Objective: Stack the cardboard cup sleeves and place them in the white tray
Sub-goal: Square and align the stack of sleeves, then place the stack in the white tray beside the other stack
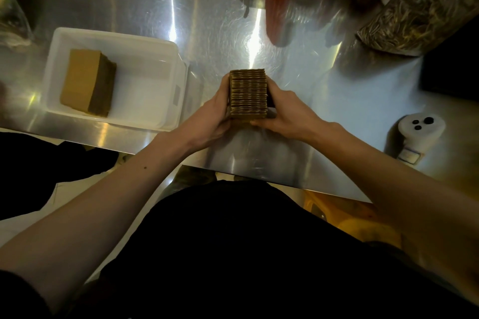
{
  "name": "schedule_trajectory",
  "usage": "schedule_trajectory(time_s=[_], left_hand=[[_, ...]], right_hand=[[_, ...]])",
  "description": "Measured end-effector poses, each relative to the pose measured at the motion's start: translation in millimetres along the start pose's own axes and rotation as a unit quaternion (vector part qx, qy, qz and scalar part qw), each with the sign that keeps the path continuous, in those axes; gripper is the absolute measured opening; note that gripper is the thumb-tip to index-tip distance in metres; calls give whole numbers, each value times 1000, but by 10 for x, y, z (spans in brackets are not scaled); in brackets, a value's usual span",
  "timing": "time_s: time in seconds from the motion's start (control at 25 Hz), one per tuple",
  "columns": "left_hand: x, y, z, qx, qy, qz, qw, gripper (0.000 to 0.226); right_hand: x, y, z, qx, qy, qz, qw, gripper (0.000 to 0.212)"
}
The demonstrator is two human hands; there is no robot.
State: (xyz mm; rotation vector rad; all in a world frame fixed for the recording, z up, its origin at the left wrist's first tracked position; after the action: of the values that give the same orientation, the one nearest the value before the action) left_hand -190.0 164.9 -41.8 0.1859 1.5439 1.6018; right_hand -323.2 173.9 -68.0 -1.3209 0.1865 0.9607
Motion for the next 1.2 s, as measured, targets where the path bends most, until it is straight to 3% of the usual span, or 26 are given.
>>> schedule_trajectory(time_s=[0.16, 0.44, 0.64, 0.76, 1.0, 1.2], left_hand=[[89, -23, -29, -25, 3, 44, 999, 90], [68, -35, -50, -59, 11, 90, 994, 56], [58, 7, -44, -45, 24, 68, 996, 66], [76, -46, -78, -51, 32, 118, 991, 54], [28, -54, -94, -18, 29, 71, 997, 68], [-184, -77, -111, -71, -28, 35, 996, 85]], right_hand=[[125, -7, -1, -5, -10, 36, 999, 86], [113, -24, -17, -8, -16, 26, 1000, 86], [88, -33, -55, -5, 6, 32, 999, 87], [85, -21, -59, -1, 6, 30, 1000, 87], [98, 26, -70, -4, 14, 11, 1000, 86], [-117, -22, -42, 20, -22, -79, 996, 82]])
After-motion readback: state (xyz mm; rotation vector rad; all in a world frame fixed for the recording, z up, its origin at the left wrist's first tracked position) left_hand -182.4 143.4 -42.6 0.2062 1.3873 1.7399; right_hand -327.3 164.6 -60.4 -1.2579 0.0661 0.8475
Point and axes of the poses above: each hand's wrist, its own z-axis away from the middle knuckle, its own x-axis out of the palm, y = z × x, the point moved 7 cm from there along -z, towards the middle knuckle, and after that the axes turned 8 degrees about z, right-handed, at the moved point
